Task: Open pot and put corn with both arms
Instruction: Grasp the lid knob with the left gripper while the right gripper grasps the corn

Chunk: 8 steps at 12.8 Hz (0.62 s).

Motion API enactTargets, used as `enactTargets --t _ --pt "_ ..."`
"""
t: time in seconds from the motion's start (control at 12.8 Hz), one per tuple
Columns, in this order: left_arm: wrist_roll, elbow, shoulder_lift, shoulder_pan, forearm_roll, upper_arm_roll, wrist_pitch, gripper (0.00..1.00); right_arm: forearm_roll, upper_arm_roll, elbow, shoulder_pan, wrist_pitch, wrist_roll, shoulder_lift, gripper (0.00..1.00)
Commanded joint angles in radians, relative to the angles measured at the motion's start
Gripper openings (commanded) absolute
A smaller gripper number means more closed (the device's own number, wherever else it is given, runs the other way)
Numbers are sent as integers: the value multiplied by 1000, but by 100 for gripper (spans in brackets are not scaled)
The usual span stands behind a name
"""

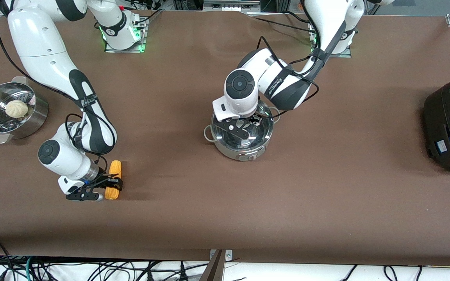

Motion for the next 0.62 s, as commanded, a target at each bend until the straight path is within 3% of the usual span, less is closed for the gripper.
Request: enactTargets --t 0.0,0.23,0.39,0.55 --pt "16 -4 -41 2 0 11 0 0 21 10 -32 5 -3 -7 -27 0" --pt "-15 -3 -80 12 -3 15 -3 0 22 30 -21 5 -247 2 -160 0" --pt "-24 -3 -141 55 -14 25 -36 0 22 89 23 7 -417 124 -253 0" --pt "-22 -3 -222 133 -14 23 -121 0 10 190 130 13 -545 348 -271 0"
